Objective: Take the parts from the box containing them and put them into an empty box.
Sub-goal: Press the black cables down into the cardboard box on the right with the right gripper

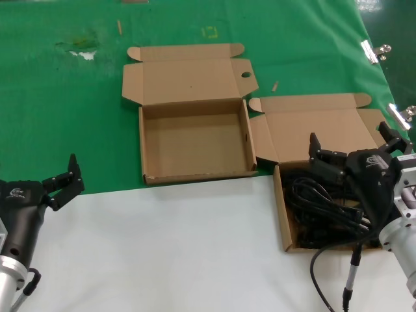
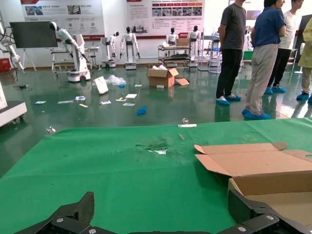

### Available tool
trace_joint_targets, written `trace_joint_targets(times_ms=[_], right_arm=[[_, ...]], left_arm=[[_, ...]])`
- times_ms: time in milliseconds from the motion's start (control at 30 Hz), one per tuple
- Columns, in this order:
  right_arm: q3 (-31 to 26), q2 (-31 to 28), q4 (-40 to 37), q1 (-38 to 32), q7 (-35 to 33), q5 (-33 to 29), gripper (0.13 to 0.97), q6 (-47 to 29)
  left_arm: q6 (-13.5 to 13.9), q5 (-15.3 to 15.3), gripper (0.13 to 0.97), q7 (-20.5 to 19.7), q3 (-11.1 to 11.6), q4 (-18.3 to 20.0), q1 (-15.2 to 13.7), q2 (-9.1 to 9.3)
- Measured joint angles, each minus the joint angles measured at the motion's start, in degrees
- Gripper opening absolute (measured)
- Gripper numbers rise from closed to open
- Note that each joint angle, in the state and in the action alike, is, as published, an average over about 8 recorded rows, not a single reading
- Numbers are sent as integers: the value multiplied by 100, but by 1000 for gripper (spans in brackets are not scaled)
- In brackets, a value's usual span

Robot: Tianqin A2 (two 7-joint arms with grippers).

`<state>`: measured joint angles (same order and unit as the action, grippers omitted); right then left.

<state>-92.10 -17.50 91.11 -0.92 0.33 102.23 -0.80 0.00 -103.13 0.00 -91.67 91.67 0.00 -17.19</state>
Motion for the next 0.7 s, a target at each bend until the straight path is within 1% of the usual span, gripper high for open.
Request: trace_joint_targets(times_ms=[700], right_arm=[[0, 0, 0, 0, 0, 0, 966, 0]], left_arm=[[0, 0, 966, 0, 0, 0, 0, 0]])
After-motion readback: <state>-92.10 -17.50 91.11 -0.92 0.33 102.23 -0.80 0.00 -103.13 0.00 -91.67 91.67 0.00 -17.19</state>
